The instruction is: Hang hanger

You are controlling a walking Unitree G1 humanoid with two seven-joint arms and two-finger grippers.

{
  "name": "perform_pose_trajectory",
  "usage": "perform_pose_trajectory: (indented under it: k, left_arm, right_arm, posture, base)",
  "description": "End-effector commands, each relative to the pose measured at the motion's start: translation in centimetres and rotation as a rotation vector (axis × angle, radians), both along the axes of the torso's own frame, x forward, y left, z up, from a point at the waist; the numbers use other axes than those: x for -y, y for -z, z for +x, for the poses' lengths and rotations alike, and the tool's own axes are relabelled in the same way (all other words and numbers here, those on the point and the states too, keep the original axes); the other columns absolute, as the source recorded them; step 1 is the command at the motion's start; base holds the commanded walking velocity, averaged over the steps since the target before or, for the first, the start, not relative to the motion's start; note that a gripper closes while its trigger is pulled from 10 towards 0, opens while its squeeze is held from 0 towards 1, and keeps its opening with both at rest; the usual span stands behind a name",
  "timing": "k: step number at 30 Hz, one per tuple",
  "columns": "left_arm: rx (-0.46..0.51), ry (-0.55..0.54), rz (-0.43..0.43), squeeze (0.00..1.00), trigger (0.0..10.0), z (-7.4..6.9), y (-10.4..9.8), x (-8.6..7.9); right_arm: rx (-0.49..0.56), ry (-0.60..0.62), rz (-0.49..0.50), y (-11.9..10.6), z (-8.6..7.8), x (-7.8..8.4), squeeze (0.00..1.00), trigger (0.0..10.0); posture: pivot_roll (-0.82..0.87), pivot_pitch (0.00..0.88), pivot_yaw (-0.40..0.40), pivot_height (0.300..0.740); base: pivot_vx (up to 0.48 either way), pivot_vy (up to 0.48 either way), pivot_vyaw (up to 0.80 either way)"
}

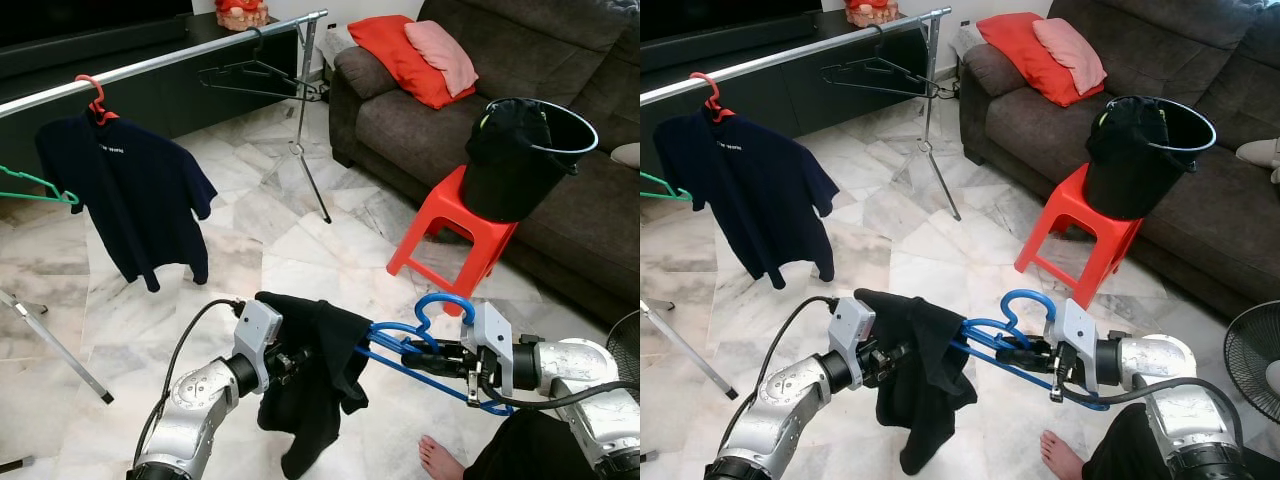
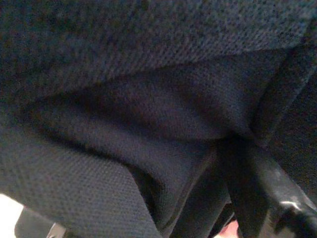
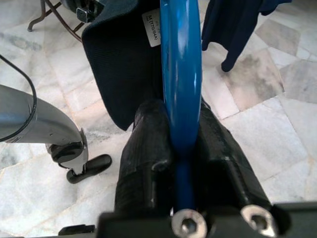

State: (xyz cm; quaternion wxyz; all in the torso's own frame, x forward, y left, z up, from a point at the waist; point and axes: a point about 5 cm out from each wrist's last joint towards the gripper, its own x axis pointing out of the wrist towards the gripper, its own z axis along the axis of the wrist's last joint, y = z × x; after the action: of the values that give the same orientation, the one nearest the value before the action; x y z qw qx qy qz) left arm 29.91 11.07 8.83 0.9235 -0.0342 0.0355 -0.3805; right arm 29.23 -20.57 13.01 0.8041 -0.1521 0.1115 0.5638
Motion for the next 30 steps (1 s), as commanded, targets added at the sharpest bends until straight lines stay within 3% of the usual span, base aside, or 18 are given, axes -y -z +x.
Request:
perform_pose_trajectory:
  k: [1,10,22,28,30]
  left_arm:
    - [0.017,0.051,-0.035,0.00,0.0,-0.2,-0.5,1.2]
    - [0.021,0.045,-0.088,0.00,0.0,-0.1,-1.1,1.5]
    - [0.026,0.013,-0.097,0.00,0.0,0.3,-1.5,1.2]
    - [0.020,-0.050,-0.054,0.00,0.0,0.6,-1.1,0.6]
    - [0.035,-0.141,-0.015,0.00,0.0,1.2,-0.9,-0.3]
  right_arm:
    - [0.055,-0.021,0.041,-1.3,0.3,-0.5,0.00,0.0]
    - [0.056,-0.002,0.043,-1.0,0.6,-0.6,0.00,0.0]
    - [0.056,0.005,0.047,-1.0,0.6,-0.7,0.00,0.0]
    - [0.045,0.006,0.045,-0.6,0.4,-0.8,0.00,0.0]
    - [0.019,0.013,0.025,0.1,0.1,-0.5,0.00,0.0]
  posture:
    - [0.03,0.123,-0.099,0.740]
    - [0.03,0.129,-0.101,0.740]
    - [0.03,0.136,-0.099,0.740]
    - [0.03,0.137,-0.099,0.740]
    - [0.03,0.141,-0.101,0.740]
  base:
    - [0.000,0.000,0.00]
    - [0.000,0.000,0.00]
    - [0.000,0.000,0.00]
    - [0.000,0.000,0.00]
    - [0.000,0.000,0.00]
